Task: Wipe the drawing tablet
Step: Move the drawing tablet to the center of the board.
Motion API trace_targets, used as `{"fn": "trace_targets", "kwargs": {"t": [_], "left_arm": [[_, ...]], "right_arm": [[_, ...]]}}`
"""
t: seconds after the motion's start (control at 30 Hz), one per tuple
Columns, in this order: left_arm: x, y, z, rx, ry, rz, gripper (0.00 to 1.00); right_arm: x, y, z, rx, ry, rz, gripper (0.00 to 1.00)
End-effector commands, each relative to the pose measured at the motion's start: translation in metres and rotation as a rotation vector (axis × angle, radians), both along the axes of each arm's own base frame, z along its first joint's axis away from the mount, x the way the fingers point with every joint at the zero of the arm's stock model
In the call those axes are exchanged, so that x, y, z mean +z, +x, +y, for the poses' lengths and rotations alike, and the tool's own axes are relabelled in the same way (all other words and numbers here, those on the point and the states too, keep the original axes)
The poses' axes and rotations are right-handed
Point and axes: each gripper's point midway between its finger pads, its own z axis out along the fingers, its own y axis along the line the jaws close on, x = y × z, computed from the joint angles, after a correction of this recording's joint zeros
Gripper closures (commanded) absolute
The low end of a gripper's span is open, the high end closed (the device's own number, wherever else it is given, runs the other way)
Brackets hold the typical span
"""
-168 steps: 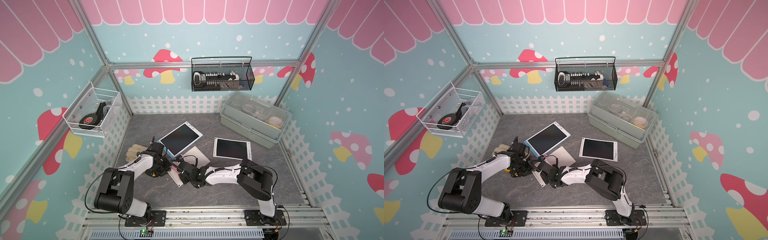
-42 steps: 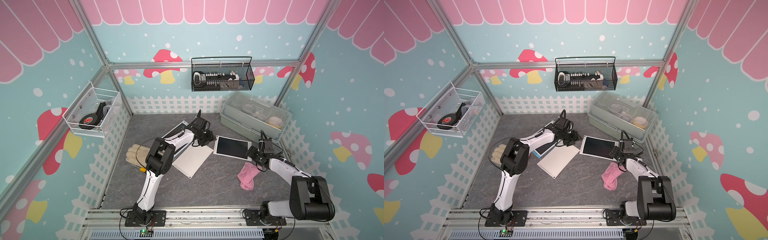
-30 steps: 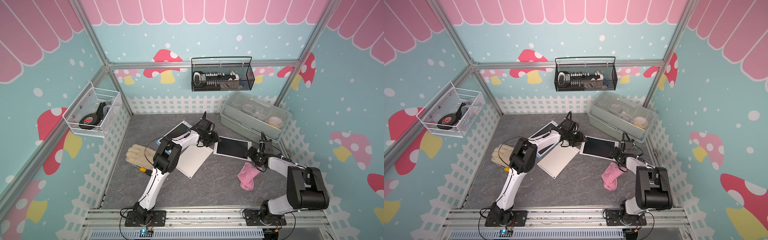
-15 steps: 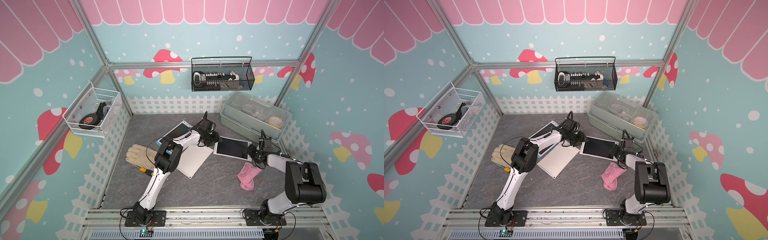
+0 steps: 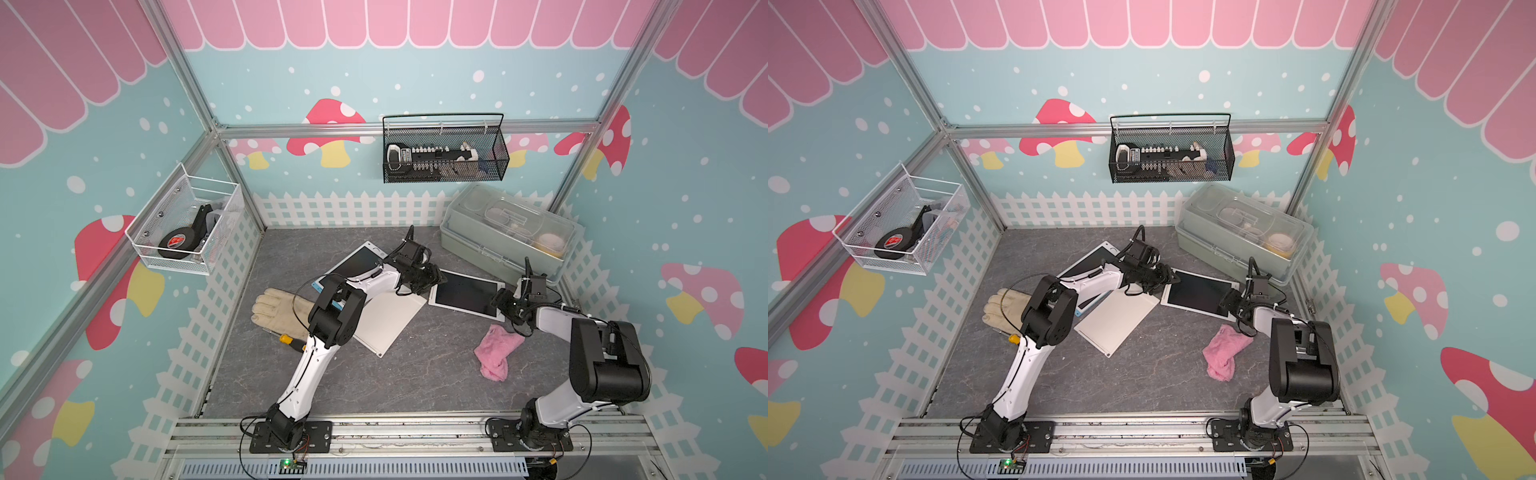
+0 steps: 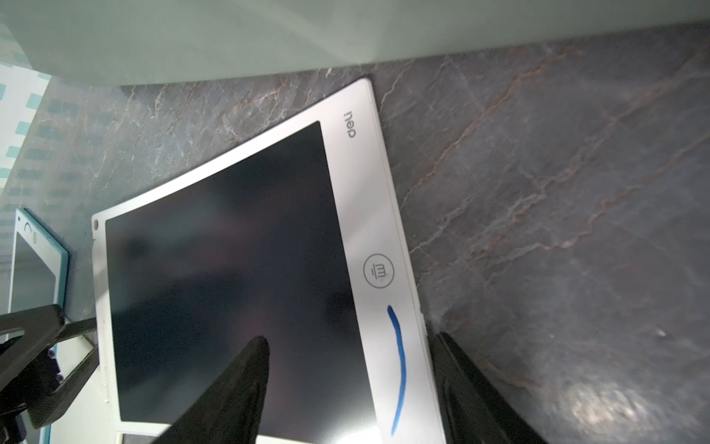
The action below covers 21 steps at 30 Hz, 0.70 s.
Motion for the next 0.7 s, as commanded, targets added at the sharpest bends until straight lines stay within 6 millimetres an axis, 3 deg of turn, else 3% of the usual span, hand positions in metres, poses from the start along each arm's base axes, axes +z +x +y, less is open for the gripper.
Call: {"fn": "trace_targets", "kwargs": {"t": [0.0,0.23,0.37,0.67], "left_arm": [[0.059,-0.011,-0.025,-0.041,-0.141,-0.059,0.36],[0.06,-0.029,-0.001,0.013,-0.088,-0.055,0.37],[0.045,-0.047,0.018,0.022,-0.038,-0.035,0.39],[0.037,-0.086,0.064,0.058,0.042,-0.023,0.41]], "right_arm": [[-0.022,-0.026,0.015,0.061,0.066,0.111,0.32],[-0.01,-0.014,0.025,0.143,0.083,0.094,0.33],[-0.005,-0.013,0.041,0.204,0.129,0.087,0.33],[-0.008,-0.035,0.079,0.302,0.195,0.128,0.33]]}}
